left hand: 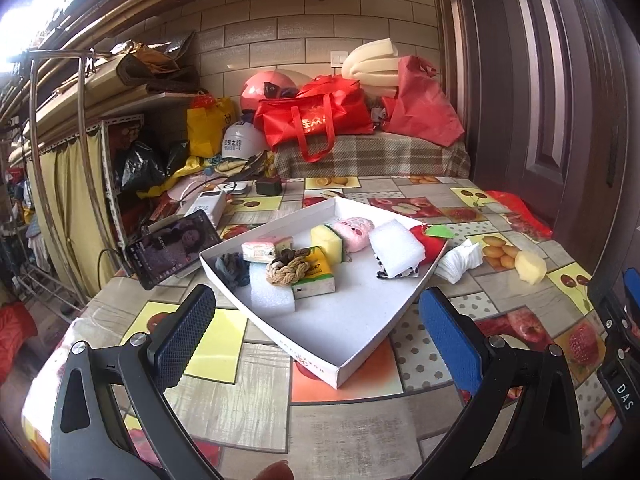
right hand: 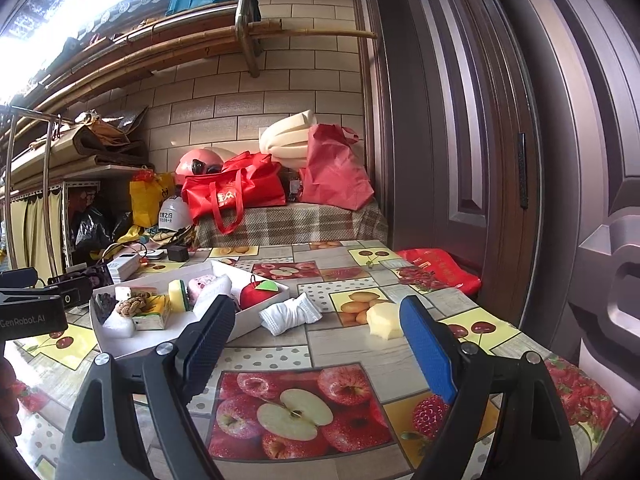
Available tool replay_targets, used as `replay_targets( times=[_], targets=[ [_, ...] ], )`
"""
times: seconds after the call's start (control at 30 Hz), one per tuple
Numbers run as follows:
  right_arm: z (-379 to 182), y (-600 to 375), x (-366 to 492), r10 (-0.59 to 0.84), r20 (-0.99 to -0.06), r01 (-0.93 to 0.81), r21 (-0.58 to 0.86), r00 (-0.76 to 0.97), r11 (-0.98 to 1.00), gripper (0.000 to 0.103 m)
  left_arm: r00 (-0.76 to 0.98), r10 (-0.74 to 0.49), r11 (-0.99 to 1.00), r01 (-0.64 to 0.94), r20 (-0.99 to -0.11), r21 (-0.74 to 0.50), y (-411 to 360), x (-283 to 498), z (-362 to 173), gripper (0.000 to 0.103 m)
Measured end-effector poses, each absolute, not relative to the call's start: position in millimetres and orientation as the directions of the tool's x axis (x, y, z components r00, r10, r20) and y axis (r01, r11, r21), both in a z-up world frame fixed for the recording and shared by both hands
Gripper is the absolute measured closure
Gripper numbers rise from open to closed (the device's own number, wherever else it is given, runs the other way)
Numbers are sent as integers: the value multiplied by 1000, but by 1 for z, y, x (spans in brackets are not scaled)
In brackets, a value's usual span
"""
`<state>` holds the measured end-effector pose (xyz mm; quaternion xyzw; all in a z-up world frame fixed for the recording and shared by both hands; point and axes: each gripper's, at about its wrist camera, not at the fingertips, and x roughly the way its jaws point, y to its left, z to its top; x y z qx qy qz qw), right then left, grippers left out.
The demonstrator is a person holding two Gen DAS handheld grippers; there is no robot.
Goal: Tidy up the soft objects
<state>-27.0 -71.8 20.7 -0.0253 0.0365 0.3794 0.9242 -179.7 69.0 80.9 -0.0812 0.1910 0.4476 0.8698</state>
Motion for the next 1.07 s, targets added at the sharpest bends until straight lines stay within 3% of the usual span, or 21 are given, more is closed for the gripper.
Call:
replay_targets(
  times=[0.1,0.23,0.4,0.57,1.07],
  targets=[
    [28,-78,-34,692,-60,-694,-19,720,720,18,467,775,539,-840,-425,60,66,-183,81,0],
    [37,-84,-36,701,-75,-701,30,709,713,18,538,698,600,-800,-473,-26,69,-186,80,0],
    [45,-90,-28,710,-128,-704,98,692,704,18,542,700,605,-796,-466,-18,63,-186,84,0],
    [49,-102,-28,736,-93,-723,142,671,676,18,558,694,617,-786,-454,-23,60,-191,92,0],
    [49,-101,-33,729,-62,-722,109,681,684,18,560,679,621,-783,-474,-34,64,-191,88,0]
  ],
)
